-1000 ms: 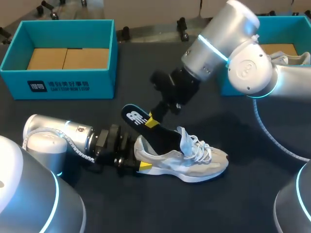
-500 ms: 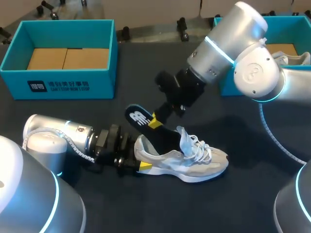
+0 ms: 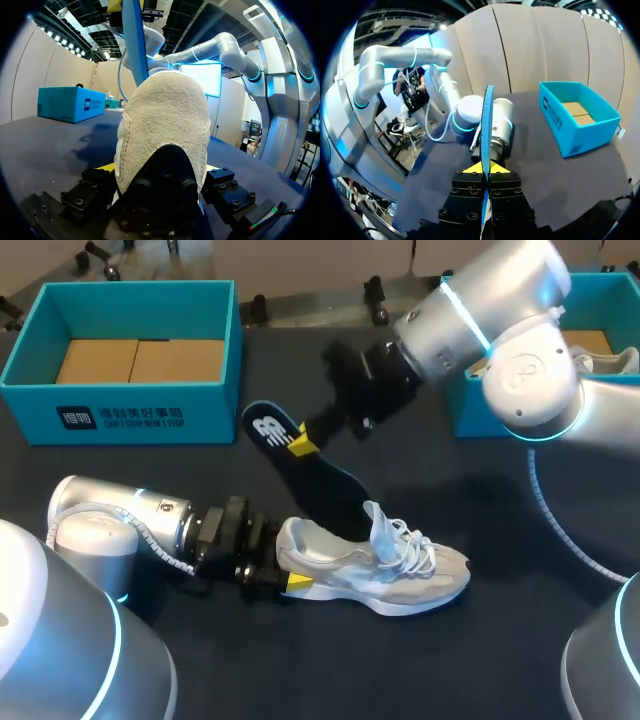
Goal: Take the shoe out of the shoebox, open the shoe tongue, remove and reinsert the insole, then place the shoe into the shoebox
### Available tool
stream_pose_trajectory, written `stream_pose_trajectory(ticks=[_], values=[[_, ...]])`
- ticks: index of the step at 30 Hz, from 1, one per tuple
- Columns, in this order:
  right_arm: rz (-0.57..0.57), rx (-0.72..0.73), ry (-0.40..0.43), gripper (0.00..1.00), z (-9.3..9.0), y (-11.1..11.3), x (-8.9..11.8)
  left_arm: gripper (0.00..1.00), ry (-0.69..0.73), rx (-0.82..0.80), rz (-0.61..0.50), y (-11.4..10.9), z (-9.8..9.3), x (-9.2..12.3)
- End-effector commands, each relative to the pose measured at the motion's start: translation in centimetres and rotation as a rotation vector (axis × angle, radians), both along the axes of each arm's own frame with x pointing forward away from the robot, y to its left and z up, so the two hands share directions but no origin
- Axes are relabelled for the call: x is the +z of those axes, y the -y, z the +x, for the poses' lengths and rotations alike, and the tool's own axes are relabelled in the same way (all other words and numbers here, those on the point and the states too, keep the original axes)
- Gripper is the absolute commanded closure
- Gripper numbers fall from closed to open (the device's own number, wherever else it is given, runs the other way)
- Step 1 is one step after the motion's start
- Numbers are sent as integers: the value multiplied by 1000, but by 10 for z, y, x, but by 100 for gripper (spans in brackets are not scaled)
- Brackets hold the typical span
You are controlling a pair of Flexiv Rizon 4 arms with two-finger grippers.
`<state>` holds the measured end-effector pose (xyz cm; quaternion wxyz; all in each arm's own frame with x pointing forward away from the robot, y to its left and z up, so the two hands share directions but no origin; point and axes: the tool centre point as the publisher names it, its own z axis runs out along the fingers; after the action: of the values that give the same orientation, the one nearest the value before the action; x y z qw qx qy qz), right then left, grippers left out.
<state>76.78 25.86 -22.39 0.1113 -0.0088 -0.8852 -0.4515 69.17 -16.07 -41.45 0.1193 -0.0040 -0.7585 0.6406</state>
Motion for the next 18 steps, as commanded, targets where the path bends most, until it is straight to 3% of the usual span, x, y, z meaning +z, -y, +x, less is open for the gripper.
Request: stream_pose_trajectory(ticks=[1,10,18], values=[[28,-39,27,100,-11,9,13,100,0,1,1,1,0,-2],[118,-82,38,100,-17,15,44,100,0,1,1,1,0,-2],[242,-131,46,100,-17,20,58,100,0,1,1,1,0,-2]])
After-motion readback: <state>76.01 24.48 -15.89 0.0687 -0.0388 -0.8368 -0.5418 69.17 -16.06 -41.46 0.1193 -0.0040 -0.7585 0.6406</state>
